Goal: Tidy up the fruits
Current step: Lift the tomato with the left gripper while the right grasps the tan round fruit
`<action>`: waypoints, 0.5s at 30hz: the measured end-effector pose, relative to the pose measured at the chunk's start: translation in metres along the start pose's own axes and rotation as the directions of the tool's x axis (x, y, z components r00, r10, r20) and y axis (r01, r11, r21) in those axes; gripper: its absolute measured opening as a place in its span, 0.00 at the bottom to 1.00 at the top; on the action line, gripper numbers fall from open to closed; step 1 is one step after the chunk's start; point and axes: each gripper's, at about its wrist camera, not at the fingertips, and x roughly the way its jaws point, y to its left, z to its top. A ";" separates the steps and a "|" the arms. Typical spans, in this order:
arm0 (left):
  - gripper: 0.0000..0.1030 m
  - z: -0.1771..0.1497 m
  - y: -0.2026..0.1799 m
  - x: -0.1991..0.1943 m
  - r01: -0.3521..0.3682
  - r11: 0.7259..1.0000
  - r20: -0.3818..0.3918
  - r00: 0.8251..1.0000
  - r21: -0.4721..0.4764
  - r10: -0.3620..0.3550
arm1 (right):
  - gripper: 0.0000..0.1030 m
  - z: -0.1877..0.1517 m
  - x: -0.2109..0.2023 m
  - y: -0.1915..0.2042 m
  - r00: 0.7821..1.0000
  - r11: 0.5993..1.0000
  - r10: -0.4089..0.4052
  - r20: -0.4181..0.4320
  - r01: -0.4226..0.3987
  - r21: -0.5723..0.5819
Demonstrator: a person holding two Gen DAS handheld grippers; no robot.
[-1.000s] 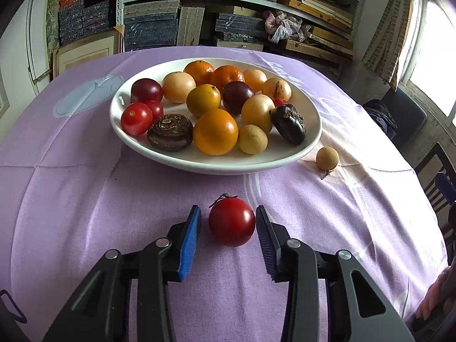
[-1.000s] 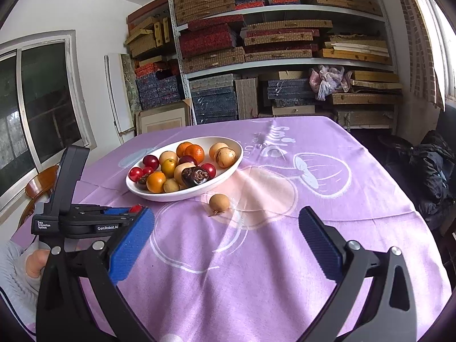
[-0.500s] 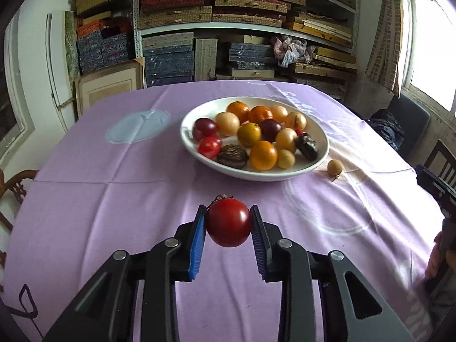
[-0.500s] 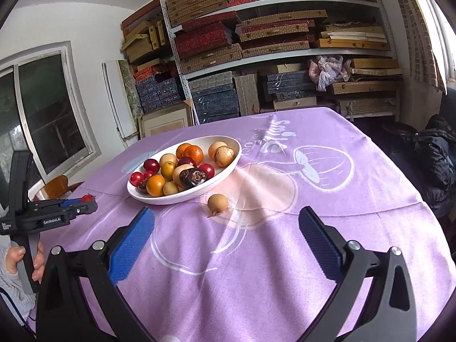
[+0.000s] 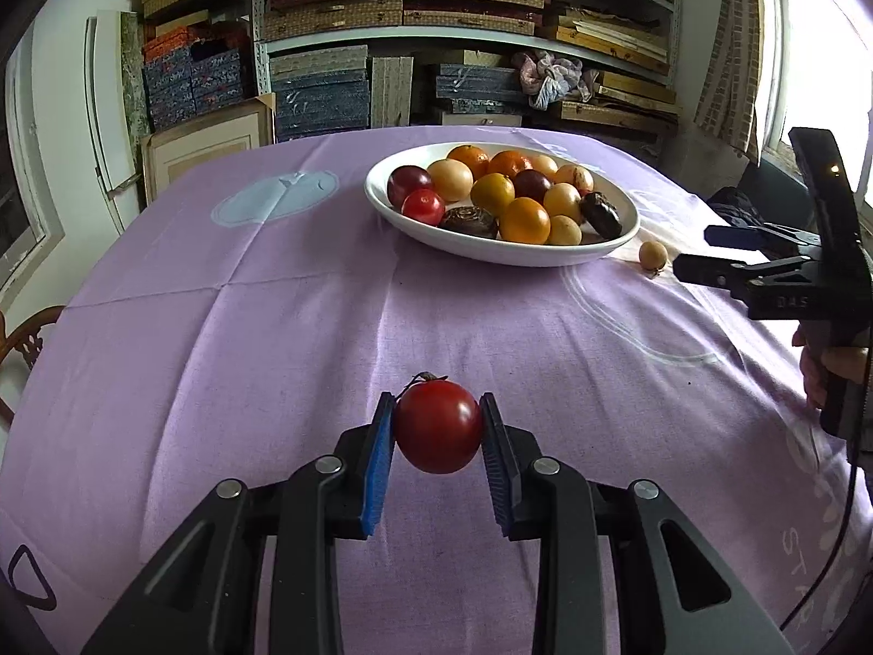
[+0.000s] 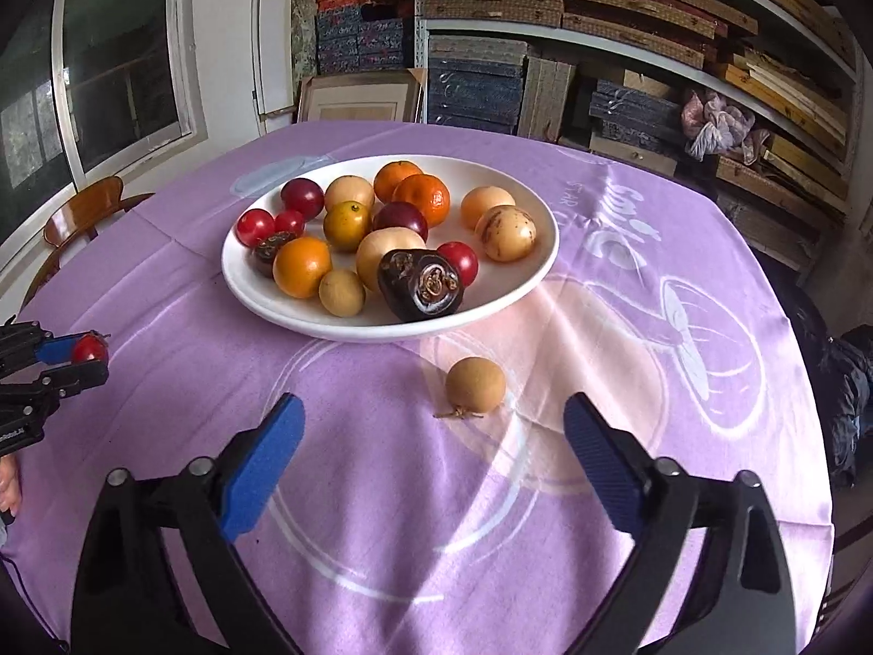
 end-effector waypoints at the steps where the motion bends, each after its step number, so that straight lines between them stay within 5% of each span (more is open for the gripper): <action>1: 0.30 0.000 0.001 0.001 0.009 1.000 -0.004 1.000 -0.006 -0.009 | 0.63 0.002 0.005 0.000 1.000 1.000 -0.007 -0.012 0.007 -0.006; 15: 0.31 0.001 0.002 0.004 0.047 0.999 -0.021 0.999 -0.025 -0.047 | 0.47 0.013 0.050 -0.019 0.996 0.999 -0.027 -0.091 0.029 0.024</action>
